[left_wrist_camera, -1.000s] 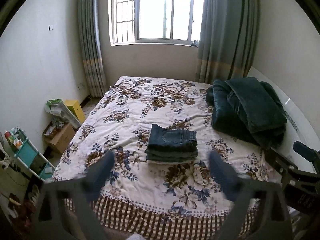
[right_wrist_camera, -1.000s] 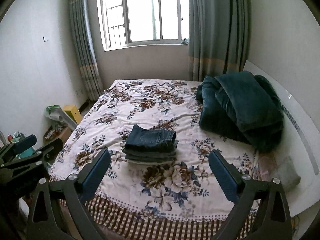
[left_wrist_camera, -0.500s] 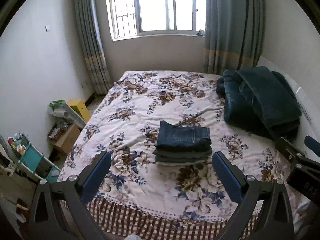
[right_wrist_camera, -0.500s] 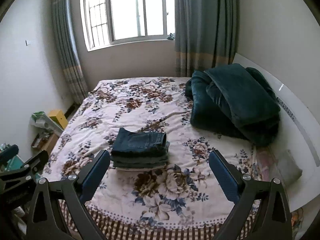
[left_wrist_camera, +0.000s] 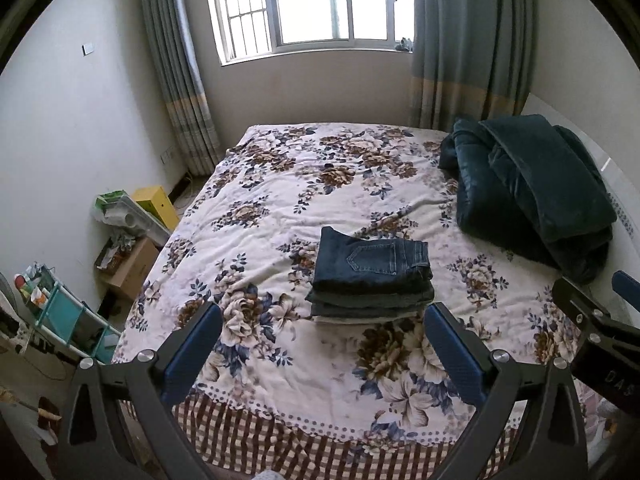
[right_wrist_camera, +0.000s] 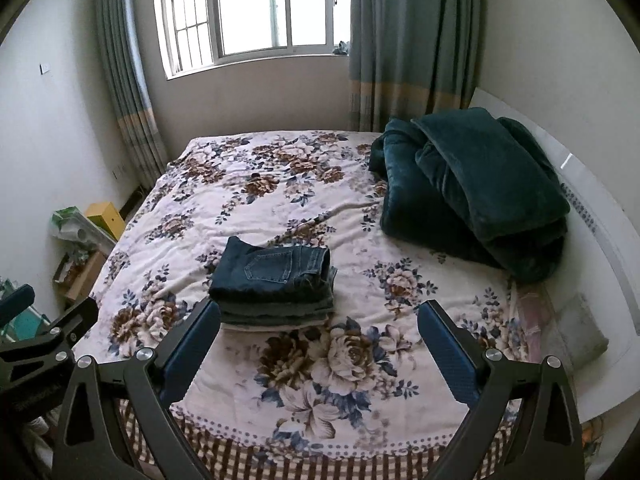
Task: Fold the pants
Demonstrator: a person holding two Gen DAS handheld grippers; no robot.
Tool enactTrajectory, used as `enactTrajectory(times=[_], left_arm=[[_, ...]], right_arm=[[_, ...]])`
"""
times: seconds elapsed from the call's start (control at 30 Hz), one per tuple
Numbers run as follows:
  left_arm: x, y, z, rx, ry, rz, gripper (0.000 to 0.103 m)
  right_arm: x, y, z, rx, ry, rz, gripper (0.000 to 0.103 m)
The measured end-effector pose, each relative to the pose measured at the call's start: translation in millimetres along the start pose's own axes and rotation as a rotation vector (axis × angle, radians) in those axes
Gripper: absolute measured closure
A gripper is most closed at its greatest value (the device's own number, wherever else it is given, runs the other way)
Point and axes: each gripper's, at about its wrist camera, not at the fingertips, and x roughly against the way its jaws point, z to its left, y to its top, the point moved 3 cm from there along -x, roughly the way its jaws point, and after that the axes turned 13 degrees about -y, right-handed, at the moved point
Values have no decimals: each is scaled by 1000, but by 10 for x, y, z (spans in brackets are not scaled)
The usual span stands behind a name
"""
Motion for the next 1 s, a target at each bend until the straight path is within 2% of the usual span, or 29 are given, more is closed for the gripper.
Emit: enactTrajectory(times=[1.0], left_arm=[[60, 6, 101, 20, 34, -33, 0]], right_arm=[[-40, -89, 135, 22, 8, -13, 1]])
